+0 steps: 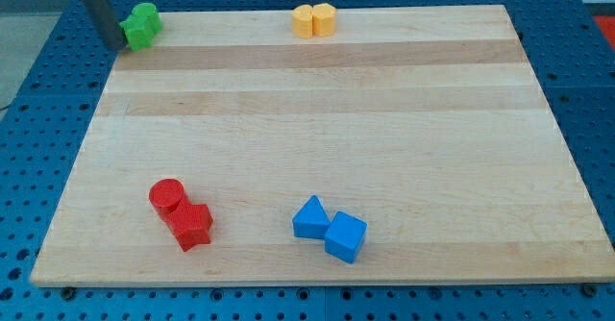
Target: Move green circle slightly right
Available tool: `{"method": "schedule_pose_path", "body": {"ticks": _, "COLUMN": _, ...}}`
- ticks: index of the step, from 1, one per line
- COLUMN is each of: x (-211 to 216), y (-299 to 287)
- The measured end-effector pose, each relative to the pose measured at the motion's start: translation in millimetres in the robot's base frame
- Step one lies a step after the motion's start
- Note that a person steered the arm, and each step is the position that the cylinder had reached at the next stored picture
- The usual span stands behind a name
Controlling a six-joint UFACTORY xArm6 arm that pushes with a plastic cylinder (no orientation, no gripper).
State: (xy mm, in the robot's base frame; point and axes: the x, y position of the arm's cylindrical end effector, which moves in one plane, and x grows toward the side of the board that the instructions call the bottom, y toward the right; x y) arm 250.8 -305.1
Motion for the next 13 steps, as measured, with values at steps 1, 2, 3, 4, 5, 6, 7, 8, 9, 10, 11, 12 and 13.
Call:
{"method": "schedule_pose_path", "body": {"ticks": 1, "x": -14, "y": 15}}
{"method": "schedule_pose_path", "body": {"ticks": 2, "x": 4, "y": 49}}
{"method": "schedule_pose_path", "body": {"ticks": 3, "x": 17, "y": 35}}
{"method": "schedule_pose_path", "body": {"ticks": 4, "x": 17, "y": 2}}
{"method": "schedule_pose_path", "body": {"ticks": 5, "x": 14, "y": 0}}
{"method": "schedule_pose_path", "body": {"ticks": 6, "x": -40, "y": 0}}
{"method": "schedule_pose_path", "body": {"ticks": 7, "x": -59, "y": 1}}
{"method": "schedule_pose_path", "body": {"ticks": 8, "x": -59, "y": 1}}
{"method": "schedule_pose_path", "body": {"ticks": 9, "x": -54, "y": 31}}
{"method": "schedule_pose_path", "body": {"ticks": 10, "x": -8, "y": 32}}
{"method": "schedule_pose_path", "body": {"ticks": 11, "x": 6, "y": 29}}
{"method": "schedule_pose_path", "body": {"ticks": 12, "x": -13, "y": 1}}
{"method": "schedule_pose_path", "body": {"ticks": 13, "x": -31, "y": 0}}
